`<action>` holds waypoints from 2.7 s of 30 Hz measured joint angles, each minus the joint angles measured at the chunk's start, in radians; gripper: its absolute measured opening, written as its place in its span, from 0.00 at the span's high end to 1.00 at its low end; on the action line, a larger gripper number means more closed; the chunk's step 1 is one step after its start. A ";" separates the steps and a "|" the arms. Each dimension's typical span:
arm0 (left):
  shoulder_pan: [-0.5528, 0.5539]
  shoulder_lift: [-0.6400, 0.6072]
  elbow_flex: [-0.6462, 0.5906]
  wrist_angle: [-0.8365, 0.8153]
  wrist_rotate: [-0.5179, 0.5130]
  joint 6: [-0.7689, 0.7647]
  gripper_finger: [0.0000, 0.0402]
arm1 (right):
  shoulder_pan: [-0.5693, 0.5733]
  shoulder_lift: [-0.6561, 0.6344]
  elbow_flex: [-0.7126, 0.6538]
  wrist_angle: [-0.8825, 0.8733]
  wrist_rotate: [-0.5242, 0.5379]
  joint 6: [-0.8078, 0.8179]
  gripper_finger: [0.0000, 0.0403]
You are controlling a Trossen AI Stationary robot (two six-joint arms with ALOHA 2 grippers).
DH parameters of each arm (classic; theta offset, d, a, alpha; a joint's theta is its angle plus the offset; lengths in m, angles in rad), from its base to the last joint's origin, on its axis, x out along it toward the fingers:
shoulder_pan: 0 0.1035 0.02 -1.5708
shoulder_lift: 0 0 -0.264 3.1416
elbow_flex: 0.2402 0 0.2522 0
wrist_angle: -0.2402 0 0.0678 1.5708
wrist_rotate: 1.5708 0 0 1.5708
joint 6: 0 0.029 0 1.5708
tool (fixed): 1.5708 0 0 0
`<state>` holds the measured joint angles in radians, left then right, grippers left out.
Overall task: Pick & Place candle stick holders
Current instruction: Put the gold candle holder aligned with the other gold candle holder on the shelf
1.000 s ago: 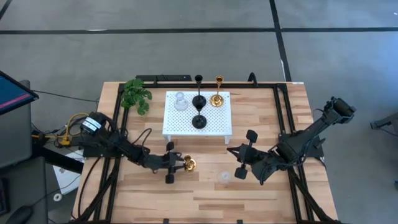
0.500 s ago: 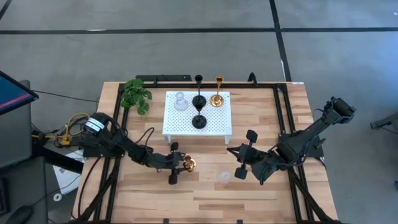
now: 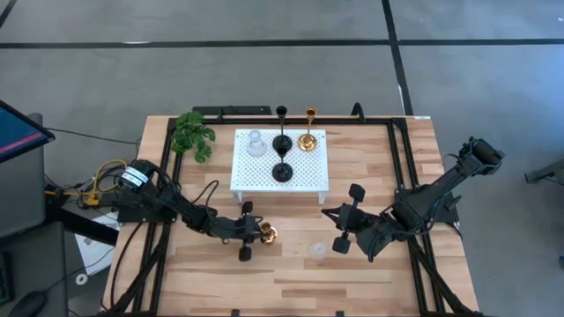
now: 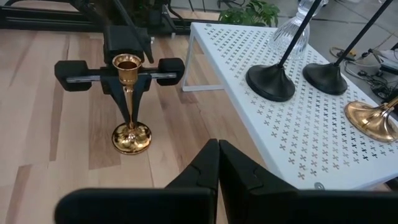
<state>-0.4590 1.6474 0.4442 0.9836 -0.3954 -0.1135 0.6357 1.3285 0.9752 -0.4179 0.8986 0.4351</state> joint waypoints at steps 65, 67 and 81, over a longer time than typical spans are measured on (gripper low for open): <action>0.092 -0.296 0.271 -0.508 0.094 0.070 0.96 | -0.279 0.314 0.000 0.802 -0.481 -0.327 0.64; 0.092 -0.291 0.284 -0.503 0.092 0.084 0.96 | -0.276 0.313 0.000 0.817 -0.482 -0.338 0.68; 0.091 -0.278 0.298 -0.504 0.102 0.110 0.90 | -0.264 0.312 0.000 0.818 -0.477 -0.381 0.96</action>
<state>-0.3679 1.3693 0.7425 0.4801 -0.2932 -0.0036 0.3720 1.6409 0.9752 0.3998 0.4212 0.0542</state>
